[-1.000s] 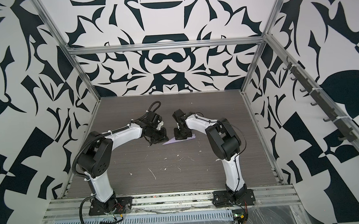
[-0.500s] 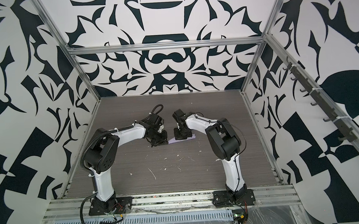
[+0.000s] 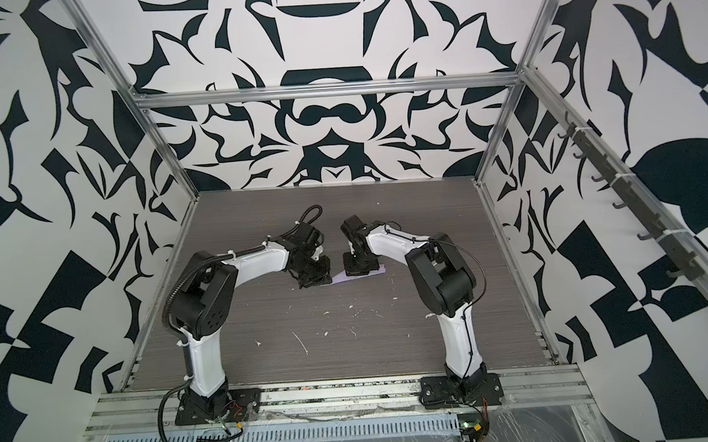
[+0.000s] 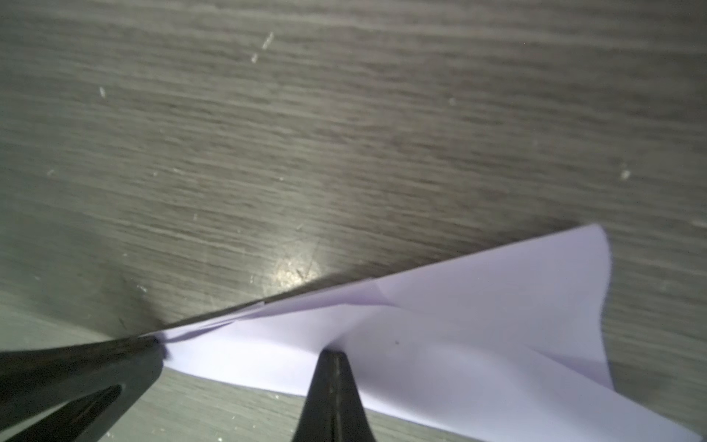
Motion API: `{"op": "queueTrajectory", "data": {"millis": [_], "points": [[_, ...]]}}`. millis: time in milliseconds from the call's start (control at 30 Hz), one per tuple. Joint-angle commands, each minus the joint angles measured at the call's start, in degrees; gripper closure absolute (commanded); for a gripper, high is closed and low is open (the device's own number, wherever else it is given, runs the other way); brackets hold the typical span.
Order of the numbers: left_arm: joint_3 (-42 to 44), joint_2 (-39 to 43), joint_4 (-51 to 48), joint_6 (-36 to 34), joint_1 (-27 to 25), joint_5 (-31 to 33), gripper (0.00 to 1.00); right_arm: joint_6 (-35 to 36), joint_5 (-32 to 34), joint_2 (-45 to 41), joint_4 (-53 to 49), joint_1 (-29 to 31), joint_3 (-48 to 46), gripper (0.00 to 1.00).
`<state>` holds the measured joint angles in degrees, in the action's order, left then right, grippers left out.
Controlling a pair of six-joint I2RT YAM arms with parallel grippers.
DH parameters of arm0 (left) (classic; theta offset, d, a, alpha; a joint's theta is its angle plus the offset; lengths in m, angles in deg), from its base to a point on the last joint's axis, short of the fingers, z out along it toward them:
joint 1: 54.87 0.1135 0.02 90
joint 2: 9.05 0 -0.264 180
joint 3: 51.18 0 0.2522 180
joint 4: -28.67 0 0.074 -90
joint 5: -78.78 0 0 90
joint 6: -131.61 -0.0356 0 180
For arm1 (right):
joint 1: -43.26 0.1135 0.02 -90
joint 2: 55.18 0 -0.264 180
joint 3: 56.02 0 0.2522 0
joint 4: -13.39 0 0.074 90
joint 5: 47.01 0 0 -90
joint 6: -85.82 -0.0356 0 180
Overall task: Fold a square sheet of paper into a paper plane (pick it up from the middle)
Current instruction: 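Pinch the paper's folded edge with the right gripper next to the left gripper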
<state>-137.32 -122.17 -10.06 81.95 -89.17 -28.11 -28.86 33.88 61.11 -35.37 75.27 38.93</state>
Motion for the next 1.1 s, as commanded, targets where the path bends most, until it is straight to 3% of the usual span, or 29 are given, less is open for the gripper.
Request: {"op": "queueTrajectory", "data": {"millis": [0,100,167,1067], "points": [[1.10,-2.80,-5.67,0.77,0.12,2.96,1.00,1.99,-6.95,-4.94,3.29,-0.46,-2.11,0.99],[1.01,-2.85,-6.23,0.88,0.12,3.69,1.00,0.88,-15.19,-6.68,8.76,-0.40,-4.41,0.99],[0.92,-2.91,-6.49,0.88,0.12,3.72,1.00,-0.19,-17.19,-6.56,10.79,-0.28,-5.60,0.99],[0.32,-4.29,-7.26,1.32,0.12,3.53,1.00,0.18,-22.45,1.64,13.37,1.26,-3.65,1.00]]}}
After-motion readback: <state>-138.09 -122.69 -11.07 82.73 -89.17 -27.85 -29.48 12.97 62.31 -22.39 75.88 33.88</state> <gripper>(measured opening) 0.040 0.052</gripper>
